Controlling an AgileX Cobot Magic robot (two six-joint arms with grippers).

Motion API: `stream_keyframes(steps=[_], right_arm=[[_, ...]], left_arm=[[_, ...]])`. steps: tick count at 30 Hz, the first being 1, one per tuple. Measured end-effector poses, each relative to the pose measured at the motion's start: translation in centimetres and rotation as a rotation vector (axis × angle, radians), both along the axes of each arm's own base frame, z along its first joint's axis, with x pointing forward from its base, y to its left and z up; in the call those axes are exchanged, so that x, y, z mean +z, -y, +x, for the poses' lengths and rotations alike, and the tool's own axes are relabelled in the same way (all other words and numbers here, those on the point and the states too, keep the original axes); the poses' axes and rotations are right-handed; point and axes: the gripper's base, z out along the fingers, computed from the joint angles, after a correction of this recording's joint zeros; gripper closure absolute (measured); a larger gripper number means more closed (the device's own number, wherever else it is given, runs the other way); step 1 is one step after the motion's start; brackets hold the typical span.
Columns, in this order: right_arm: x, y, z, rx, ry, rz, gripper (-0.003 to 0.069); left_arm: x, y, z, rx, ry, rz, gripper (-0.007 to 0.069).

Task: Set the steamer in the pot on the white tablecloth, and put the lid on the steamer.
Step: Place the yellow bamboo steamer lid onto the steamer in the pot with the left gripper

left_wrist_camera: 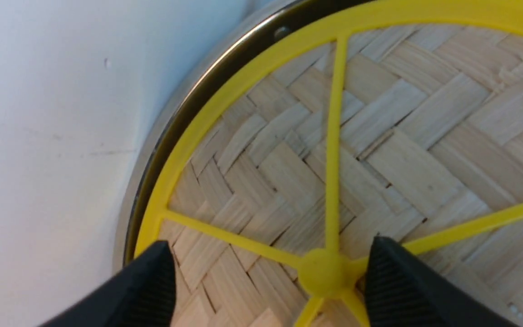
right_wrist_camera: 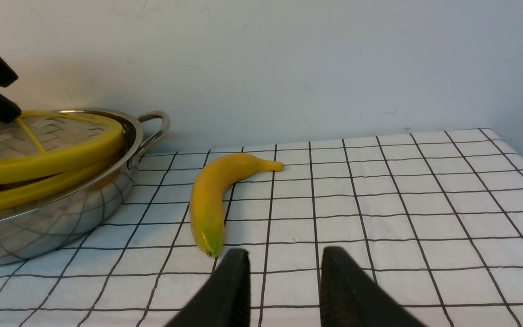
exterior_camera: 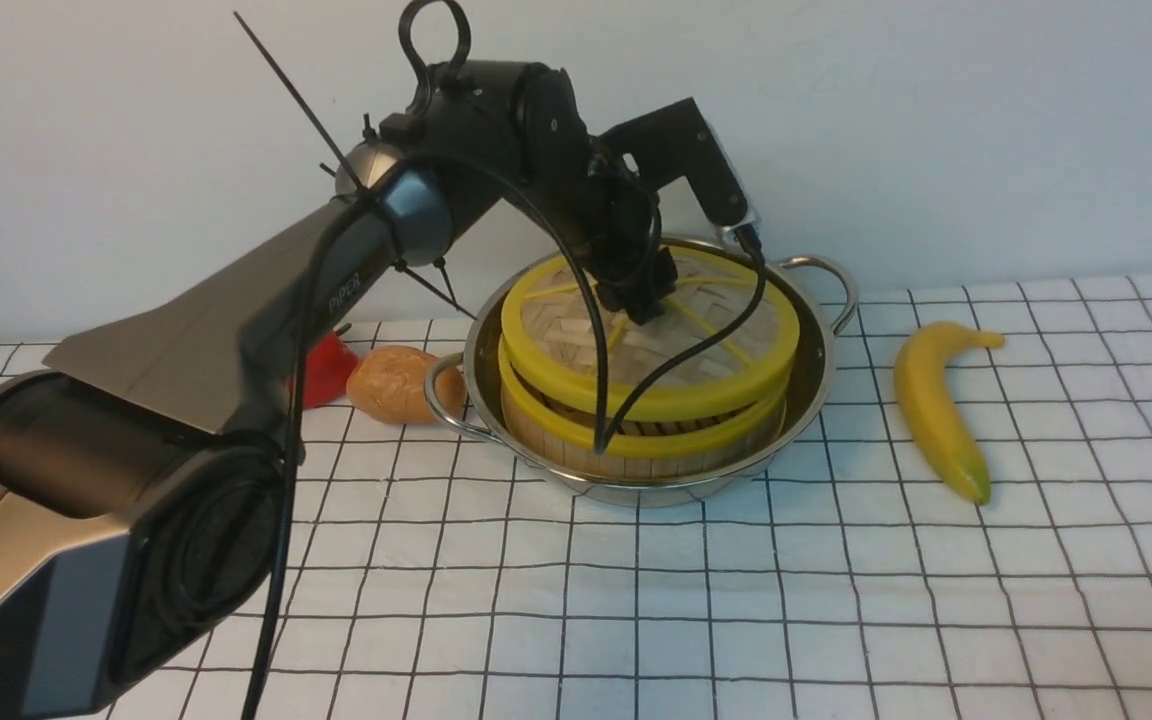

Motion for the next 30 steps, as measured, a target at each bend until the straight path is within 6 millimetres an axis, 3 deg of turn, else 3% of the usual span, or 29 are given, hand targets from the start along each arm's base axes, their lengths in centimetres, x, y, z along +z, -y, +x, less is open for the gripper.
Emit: stream_keyframes(steps=[5,17,30], right_arm=[[0.0,0.0,0.0,0.000,0.000,0.000,0.0419],[0.0,0.0,0.0,0.000,0.000,0.000,0.0419],[0.0,0.0,0.0,0.000,0.000,0.000,0.0419]], left_arm=[[0.0,-0.3,-0.3,0.012,-0.036,0.026,0.0107],[-0.1,0.0,-1.1,-0.009,-0.125,0.004,0.0237],[-0.3,0.8,-1.9,-0.054,-0.158,0.042,0.0238]])
